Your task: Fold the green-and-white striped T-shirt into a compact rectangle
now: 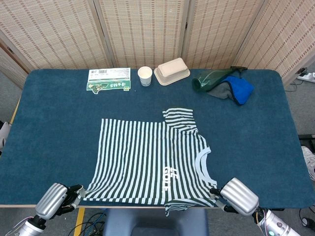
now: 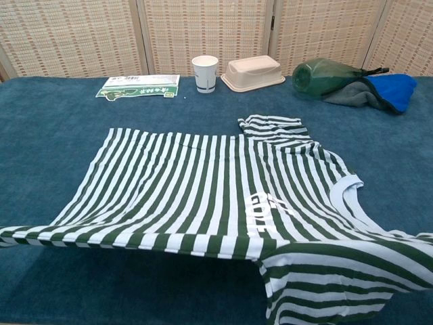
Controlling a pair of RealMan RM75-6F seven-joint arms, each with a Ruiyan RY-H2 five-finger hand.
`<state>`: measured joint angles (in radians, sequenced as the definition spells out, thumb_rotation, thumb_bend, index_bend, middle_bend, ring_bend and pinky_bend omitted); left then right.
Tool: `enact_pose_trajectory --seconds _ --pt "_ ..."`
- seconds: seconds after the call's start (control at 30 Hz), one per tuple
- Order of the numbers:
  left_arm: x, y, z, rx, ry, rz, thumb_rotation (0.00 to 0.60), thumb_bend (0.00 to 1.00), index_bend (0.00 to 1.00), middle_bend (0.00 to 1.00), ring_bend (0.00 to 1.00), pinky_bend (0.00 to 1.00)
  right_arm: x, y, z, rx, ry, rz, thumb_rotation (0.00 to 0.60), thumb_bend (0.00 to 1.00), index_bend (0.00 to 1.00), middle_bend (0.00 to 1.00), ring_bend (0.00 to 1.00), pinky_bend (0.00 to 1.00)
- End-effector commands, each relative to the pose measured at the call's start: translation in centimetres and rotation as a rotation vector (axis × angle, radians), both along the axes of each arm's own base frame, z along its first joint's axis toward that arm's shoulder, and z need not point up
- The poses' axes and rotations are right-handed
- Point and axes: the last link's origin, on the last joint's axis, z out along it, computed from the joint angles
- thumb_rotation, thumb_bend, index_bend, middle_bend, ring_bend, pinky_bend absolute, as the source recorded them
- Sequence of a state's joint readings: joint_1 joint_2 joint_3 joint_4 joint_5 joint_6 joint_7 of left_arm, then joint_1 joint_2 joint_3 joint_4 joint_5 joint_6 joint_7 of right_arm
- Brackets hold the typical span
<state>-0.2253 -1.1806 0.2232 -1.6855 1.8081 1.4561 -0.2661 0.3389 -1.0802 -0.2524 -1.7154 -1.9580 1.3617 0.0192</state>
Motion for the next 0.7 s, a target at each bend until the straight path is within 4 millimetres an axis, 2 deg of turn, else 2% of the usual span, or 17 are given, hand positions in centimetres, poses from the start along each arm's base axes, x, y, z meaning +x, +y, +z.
enact_pose_trajectory --seconds 0.03,0.23,0.7 --pt "0.0 0.5 -0.2 0.002 0.002 0.004 0.6 0.56 0.65 1.0 0.95 0.99 -0.1 -0.3 -0.1 -0.016 0.002 -0.008 0.6 0.45 0.61 0.91 1.0 1.0" --pt "0.2 3.3 -0.9 0.002 0.032 -0.004 0.6 0.56 0.65 1.0 0.95 0.99 -0.1 -1.4 -0.9 -0.042 0.002 -0.026 0.6 0.45 0.61 0.91 1.0 1.0" --pt "1.7 13.7 -3.6 -0.019 0.167 -0.044 0.6 0.56 0.65 1.0 0.95 0.99 0.3 -5.7 -3.1 -0.129 0.025 -0.088 0.6 0.45 0.61 0.91 1.0 1.0"
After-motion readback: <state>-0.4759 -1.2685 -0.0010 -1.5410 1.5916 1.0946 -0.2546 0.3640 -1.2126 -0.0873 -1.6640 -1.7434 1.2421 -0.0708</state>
